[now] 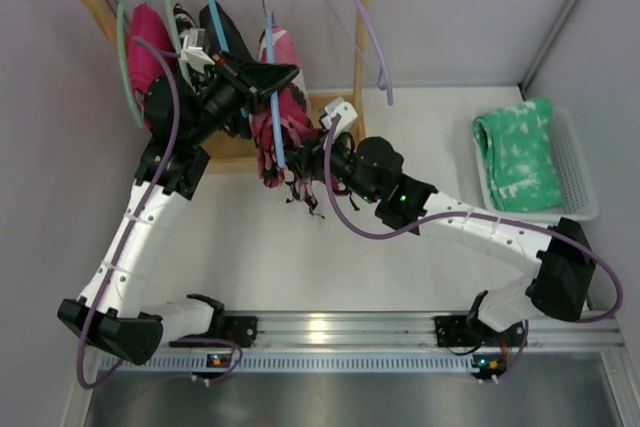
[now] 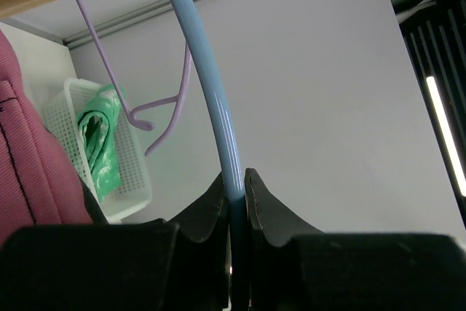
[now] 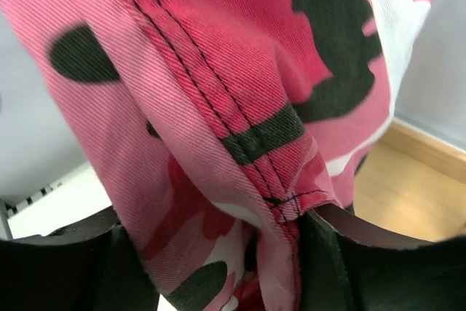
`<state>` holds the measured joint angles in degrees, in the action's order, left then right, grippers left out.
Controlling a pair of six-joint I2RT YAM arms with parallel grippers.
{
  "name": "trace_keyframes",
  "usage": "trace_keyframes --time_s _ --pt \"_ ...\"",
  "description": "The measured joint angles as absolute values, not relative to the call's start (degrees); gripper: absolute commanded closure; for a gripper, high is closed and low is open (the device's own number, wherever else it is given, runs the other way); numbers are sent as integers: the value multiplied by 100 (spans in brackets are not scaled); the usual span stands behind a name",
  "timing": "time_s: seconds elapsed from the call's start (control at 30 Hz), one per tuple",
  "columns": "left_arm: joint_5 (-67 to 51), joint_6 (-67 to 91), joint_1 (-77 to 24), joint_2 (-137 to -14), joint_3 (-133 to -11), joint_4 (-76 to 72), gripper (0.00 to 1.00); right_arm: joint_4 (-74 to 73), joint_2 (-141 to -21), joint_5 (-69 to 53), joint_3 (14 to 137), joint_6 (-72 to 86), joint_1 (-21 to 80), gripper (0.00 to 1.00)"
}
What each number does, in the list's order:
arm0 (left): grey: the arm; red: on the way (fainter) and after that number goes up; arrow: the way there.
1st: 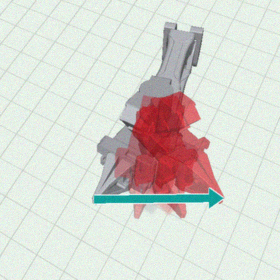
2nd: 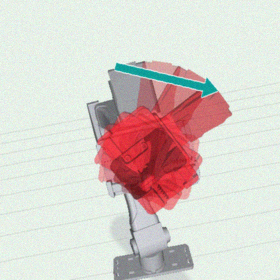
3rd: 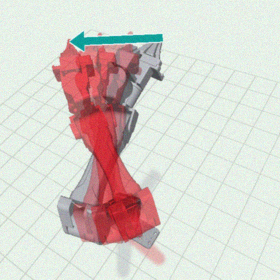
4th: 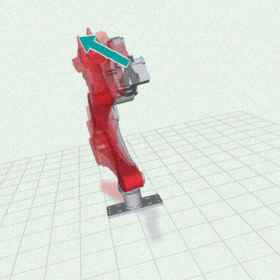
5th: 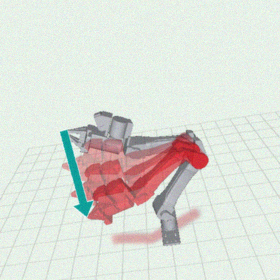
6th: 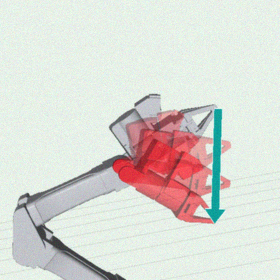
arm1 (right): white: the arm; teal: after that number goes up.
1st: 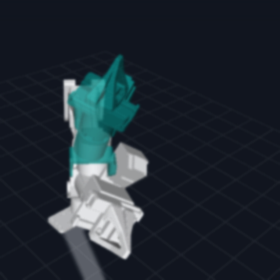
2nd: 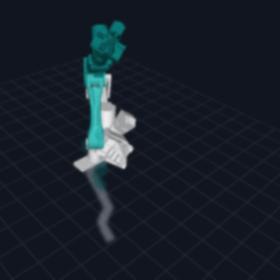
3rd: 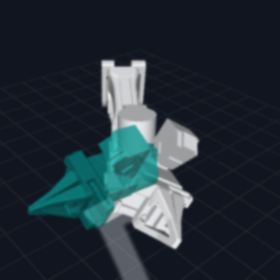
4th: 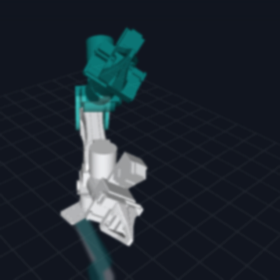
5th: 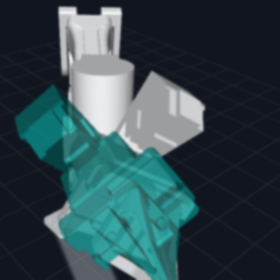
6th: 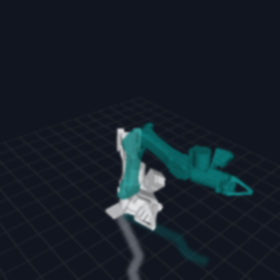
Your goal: Remove the trousers from the hanger
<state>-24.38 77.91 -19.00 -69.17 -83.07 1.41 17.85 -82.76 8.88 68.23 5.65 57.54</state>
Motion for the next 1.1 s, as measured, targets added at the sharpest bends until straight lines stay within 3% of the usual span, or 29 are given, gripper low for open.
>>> trace_keyframes --time_s 0.13,0.27,0.43,0.67,0.7,0.73,0.8,0.83,0.87,1.1 --pt "-2440 7791 -1900 -6938 -8309 143 100 1844 -8243 899 6845 558 5843 32" --pt "-2438 7791 -1900 -6967 -8313 143 100 1844 -8200 989 6845 556 5894 31" --pt "-2438 7791 -1900 -6995 -8313 148 100 1852 -8180 1356 6917 482 5905 41" --pt "-2394 7793 -1900 -6995 -8313 143 100 1898 -8224 1693 7177 311 5911 45" --pt "-2392 7793 -1900 -6995 -8313 143 100 1907 -8259 1728 7220 290 5911 48" --pt "-2383 7793 -1900 -6995 -8313 143 100 1925 -8291 1756 7260 263 5911 63" --pt "-2355 7793 -1900 -6995 -8313 145 100 1944 -8381 1813 7345 196 5911 80" --pt "-2344 7791 -1900 -6995 -8313 143 100 1955 -8412 1839 7373 198 5911 96" --pt "-2333 7789 -1900 -6995 -8313 143 100 1940 -8458 1859 7417 165 5909 100" --pt "-2311 7767 -1900 -6952 -8270 134 100 1772 -8512 1874 7655 174 5896 100"
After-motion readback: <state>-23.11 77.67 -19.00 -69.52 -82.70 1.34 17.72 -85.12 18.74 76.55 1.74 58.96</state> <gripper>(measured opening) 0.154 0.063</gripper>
